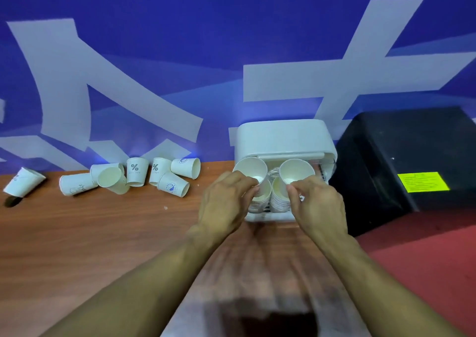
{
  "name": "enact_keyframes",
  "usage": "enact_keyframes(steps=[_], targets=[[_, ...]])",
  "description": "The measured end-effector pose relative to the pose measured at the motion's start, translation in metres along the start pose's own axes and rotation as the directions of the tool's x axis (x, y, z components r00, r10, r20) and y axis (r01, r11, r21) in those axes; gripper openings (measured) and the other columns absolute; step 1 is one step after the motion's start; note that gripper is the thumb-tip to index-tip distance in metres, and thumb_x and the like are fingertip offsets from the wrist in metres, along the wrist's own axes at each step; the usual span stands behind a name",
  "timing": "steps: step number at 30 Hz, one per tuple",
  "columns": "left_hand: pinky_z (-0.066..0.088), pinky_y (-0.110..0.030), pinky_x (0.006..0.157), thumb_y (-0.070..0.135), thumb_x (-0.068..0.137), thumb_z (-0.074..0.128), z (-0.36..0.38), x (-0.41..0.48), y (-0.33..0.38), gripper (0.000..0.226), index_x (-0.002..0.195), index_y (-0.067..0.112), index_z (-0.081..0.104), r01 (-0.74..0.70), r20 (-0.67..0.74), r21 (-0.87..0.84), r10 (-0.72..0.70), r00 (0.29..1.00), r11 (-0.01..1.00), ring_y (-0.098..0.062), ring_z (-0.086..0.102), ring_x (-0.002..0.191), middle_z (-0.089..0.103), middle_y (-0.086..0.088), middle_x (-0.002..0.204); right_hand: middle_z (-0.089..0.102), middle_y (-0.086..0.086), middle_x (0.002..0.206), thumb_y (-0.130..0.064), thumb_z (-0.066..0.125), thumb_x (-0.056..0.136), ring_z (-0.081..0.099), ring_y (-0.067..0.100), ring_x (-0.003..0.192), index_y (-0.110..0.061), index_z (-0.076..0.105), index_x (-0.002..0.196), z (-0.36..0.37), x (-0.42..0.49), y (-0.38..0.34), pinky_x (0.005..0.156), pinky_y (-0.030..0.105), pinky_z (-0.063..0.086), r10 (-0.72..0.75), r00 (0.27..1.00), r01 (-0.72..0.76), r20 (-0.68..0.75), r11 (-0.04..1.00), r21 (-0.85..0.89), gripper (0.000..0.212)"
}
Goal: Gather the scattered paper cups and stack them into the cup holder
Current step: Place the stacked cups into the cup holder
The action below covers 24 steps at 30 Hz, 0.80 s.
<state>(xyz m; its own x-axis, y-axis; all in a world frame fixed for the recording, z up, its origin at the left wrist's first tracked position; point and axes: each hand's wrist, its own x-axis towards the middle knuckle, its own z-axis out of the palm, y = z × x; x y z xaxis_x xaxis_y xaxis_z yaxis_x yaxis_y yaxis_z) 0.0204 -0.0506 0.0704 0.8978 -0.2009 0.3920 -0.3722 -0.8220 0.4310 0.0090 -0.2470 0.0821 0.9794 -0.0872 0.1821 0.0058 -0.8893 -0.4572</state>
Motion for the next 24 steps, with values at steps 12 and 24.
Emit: enact_keyframes(steps=[12, 24], targets=[[0.049, -0.032, 0.059, 0.031, 0.09, 0.064, 0.013, 0.001, -0.005, 0.01, 0.093, 0.025, 0.071, 0.018, 0.059, 0.012, -0.019, 0.998, 1.0, -0.02, 0.058, 0.08, 0.065, 0.006, 0.084, 0.064, 0.01, 0.087, -0.03, 0.06, 0.093, 0.061, 0.033, 0.086, -0.015, 0.075, 0.091, 0.037, 0.013, 0.017, 0.071, 0.038, 0.047, 0.088, 0.965, -0.094, 0.249, 0.995, 0.012, 0.021], [0.046, -0.029, 0.062, 0.029, 0.092, 0.065, 0.028, 0.001, -0.015, 0.009, 0.094, 0.025, 0.073, 0.033, 0.11, 0.014, -0.034, 0.993, 0.999, -0.019, 0.058, 0.084, 0.064, 0.008, 0.084, 0.072, 0.004, 0.079, -0.043, 0.062, 0.09, 0.063, 0.029, 0.082, -0.025, 0.075, 0.083, 0.059, 0.023, 0.031, 0.064, 0.03, 0.042, 0.159, 0.94, -0.173, 0.303, 0.985, 0.021, 0.023]])
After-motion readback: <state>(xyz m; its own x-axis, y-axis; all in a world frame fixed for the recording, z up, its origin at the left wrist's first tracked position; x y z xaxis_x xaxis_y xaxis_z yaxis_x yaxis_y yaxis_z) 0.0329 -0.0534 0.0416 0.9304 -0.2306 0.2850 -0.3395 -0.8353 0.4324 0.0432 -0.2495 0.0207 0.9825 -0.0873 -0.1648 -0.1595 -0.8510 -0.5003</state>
